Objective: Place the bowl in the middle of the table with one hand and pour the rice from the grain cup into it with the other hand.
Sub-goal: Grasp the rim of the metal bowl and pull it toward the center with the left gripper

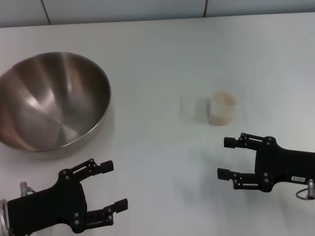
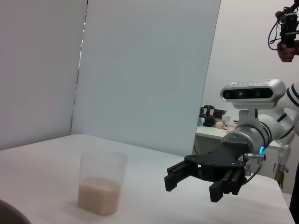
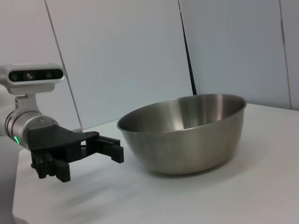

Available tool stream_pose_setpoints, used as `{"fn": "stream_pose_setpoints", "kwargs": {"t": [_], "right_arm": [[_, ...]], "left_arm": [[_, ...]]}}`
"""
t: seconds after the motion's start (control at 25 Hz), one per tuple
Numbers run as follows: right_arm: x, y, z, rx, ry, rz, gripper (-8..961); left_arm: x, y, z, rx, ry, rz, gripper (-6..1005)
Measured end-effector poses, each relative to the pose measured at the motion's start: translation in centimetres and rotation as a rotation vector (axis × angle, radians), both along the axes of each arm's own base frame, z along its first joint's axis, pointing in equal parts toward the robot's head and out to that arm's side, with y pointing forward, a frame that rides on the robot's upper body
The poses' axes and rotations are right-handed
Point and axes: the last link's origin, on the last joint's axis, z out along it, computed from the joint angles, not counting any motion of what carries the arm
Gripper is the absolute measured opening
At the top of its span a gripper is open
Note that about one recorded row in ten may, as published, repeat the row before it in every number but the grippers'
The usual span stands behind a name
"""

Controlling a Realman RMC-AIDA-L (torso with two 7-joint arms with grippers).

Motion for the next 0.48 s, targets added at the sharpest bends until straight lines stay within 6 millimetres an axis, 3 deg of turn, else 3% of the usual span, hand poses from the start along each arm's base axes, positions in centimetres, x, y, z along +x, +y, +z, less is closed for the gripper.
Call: {"fn": "stream_pose_setpoints", "kwargs": {"t": [0.48], "right_arm": [[-0.04, -0.04, -0.2, -0.001, -0.002, 0.001, 809]], "left_arm": [[0.05, -0.24, -0.09, 0.0, -0.004, -0.006, 861]]}}
